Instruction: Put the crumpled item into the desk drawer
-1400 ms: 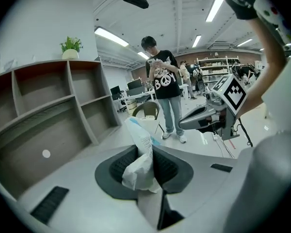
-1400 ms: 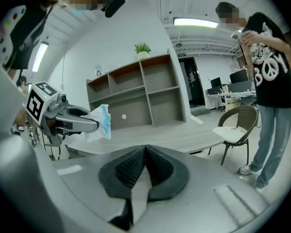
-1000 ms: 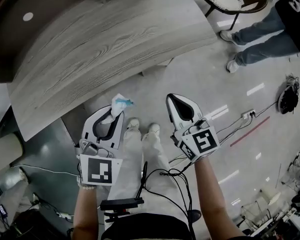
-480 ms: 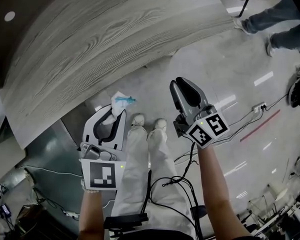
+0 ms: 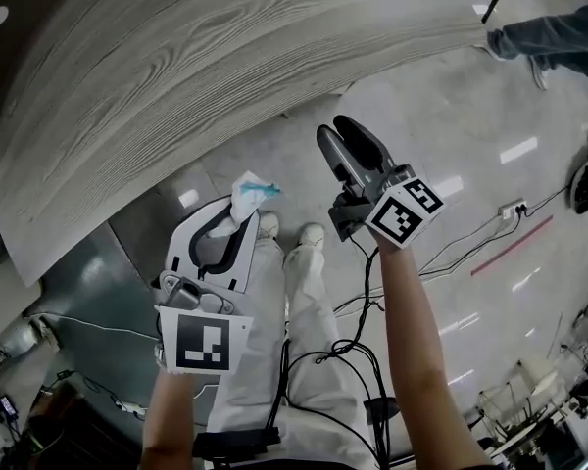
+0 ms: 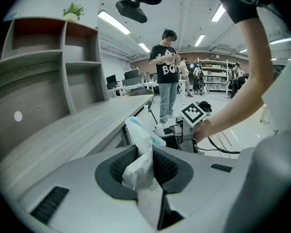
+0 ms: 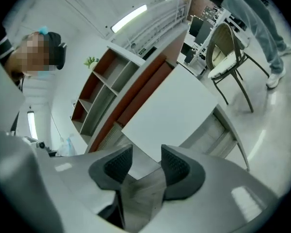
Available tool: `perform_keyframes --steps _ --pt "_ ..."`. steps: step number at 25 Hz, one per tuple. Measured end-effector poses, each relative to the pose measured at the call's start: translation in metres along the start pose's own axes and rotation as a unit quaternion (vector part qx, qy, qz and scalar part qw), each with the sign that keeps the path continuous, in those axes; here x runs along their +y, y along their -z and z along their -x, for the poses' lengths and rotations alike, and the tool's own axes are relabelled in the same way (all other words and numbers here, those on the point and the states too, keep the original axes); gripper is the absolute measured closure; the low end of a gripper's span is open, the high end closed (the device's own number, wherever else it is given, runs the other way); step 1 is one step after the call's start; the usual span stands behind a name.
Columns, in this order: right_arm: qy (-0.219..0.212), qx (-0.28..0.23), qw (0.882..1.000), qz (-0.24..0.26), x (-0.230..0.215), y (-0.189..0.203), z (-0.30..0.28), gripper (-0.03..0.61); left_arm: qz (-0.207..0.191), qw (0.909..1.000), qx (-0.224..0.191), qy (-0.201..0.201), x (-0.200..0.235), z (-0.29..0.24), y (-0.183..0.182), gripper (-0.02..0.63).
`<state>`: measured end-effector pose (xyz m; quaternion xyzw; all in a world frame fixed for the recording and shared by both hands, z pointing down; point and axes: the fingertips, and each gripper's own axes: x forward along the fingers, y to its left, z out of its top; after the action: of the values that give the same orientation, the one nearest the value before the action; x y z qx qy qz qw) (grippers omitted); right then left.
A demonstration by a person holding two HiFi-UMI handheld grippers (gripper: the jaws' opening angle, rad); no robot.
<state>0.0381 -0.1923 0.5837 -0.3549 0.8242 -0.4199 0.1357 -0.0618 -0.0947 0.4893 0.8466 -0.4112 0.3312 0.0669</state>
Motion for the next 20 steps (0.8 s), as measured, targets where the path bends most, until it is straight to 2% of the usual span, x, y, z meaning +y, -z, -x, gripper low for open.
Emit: perform_keyframes --steps 4,10,14,20 --pt "-0.036 0.001 0.998 -0.058 -0.011 0.015 -0.015 0.362 -0.004 1.0 0.004 0.005 -0.002 -0.004 0.013 0.545" --pt "-0.087 0.003 0.988 -0.129 -0.028 0.028 -0.027 0.362 0.0 1.0 0.006 0.002 -0.004 -0.005 0.019 0.545" --pt "-0.097 -0.006 0.985 -0.144 -0.039 0.029 -0.037 0.362 -0.01 0.9999 0.003 0.0 -0.005 -0.008 0.019 0.545" --pt "-0.124 -0.063 0.975 -0.171 -0.046 0.015 -0.043 0.362 0.0 0.9999 0.011 -0.003 -0.004 -0.006 0.026 0.545"
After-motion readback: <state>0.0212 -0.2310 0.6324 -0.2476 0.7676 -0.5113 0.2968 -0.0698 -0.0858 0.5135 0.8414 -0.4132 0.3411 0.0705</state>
